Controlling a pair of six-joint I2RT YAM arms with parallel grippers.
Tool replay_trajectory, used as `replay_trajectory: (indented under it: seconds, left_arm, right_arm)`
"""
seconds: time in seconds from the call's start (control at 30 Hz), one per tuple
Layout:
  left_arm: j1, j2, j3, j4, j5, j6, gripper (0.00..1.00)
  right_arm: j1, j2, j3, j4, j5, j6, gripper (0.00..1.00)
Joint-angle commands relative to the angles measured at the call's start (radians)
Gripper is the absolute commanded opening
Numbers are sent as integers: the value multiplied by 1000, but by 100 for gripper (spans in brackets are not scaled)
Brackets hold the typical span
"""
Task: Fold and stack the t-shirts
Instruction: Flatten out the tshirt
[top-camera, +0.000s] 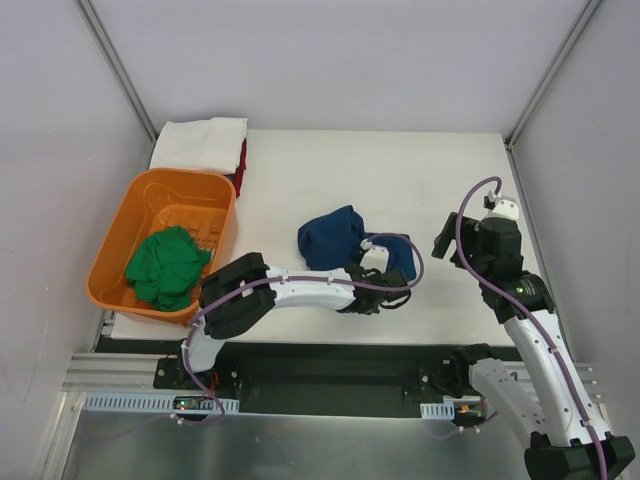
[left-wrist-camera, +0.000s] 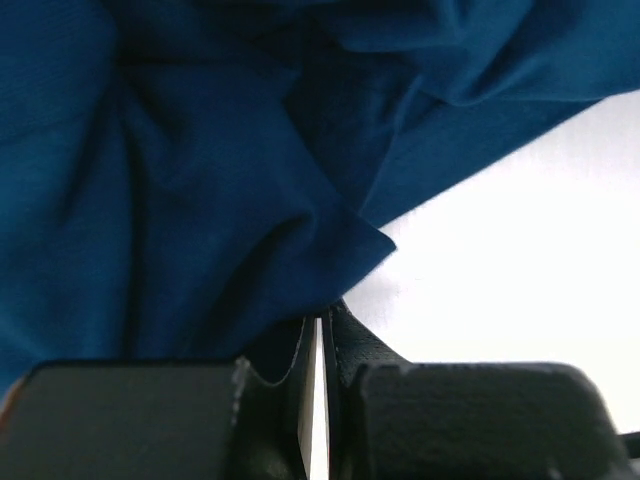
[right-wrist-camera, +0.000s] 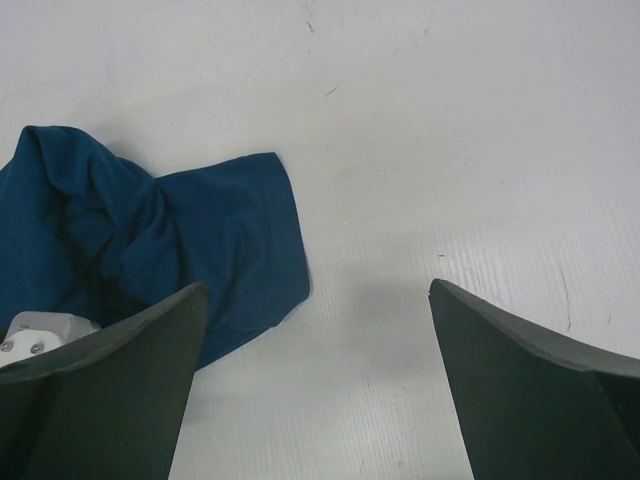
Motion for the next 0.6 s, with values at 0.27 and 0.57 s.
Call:
replay_trajectory:
  seconds: [0.27, 0.57]
  left_arm:
    - [12, -394, -373, 55, -163, 6, 0]
    - [16, -826, -641, 169, -179, 110, 0]
  right_arm:
    - [4, 39, 2, 16, -22, 1, 97]
    - [6, 88, 0, -4, -39, 13, 97]
